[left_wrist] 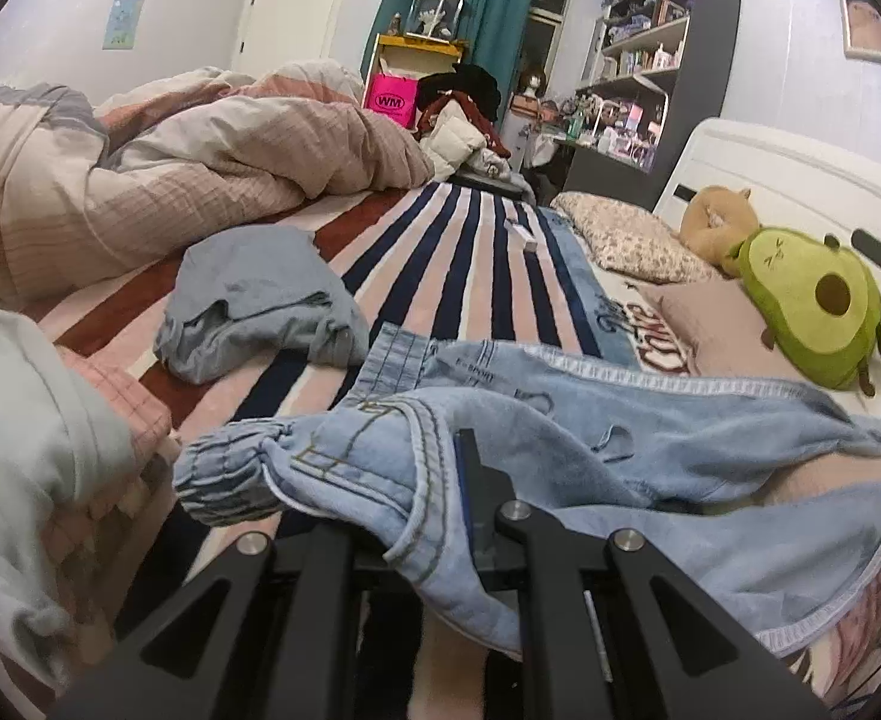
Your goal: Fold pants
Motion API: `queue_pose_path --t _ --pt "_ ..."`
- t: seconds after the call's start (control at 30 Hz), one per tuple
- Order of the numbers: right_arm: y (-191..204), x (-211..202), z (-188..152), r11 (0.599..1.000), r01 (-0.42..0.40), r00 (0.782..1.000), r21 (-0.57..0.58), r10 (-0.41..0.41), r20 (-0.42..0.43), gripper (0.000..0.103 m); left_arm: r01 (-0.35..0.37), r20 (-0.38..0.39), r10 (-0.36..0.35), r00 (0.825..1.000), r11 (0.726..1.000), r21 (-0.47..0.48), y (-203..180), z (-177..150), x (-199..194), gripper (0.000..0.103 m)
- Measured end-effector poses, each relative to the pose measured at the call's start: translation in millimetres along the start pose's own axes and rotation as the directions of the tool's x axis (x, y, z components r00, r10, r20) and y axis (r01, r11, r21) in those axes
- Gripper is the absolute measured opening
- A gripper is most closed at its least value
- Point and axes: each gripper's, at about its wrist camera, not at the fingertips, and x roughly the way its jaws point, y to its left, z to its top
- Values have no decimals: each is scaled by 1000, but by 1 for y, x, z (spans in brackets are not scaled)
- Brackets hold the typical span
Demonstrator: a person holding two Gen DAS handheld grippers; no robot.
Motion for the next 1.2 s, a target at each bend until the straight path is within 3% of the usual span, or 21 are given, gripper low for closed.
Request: queue_pose_path --t 0.2,0.23,0.3,0.47,0.53,0.57,0.6,0.63,0.77,0.97,1.2 --pt "-37 14 -46 985 -7 993 171 27 -117 5 3 -47 -3 999 1000 -2 6 -19 7 7" --pt "-45 16 -53 978 -22 991 208 49 -128 8 5 -49 -5 999 1000 0 6 -20 7 7" --pt "-57 19 -63 961 -48 985 271 90 -145 26 4 -52 -3 999 1000 2 5 -21 7 7" --pt "-76 34 -77 938 -56 976 341 123 -179 34 3 -56 -2 998 1000 6 3 -23 7 7" --pt "-79 40 -80 937 -53 975 345 123 -185 31 2 -55 -2 998 1000 8 3 -23 7 7" --pt "-79 41 -80 939 -43 977 340 111 -184 12 4 -53 -4 999 1000 5 3 -23 6 7" --pt "-79 41 -77 945 -28 980 324 90 -176 2 10 -47 -10 999 1000 2 3 -22 5 7" --pt "-76 38 -75 949 -30 983 313 85 -162 2 13 -41 -13 999 1000 0 3 -20 4 7" --pt "-55 20 -48 974 -69 991 217 92 -98 1 35 -23 -36 999 998 -47 3 -5 4 7" --pt "-28 11 21 985 -107 994 138 110 -16 0 41 3 -40 999 998 -51 -12 26 22 8" --pt "10 33 104 999 -30 999 33 28 44 0 -40 -4 40 999 999 -2 -31 78 70 8"
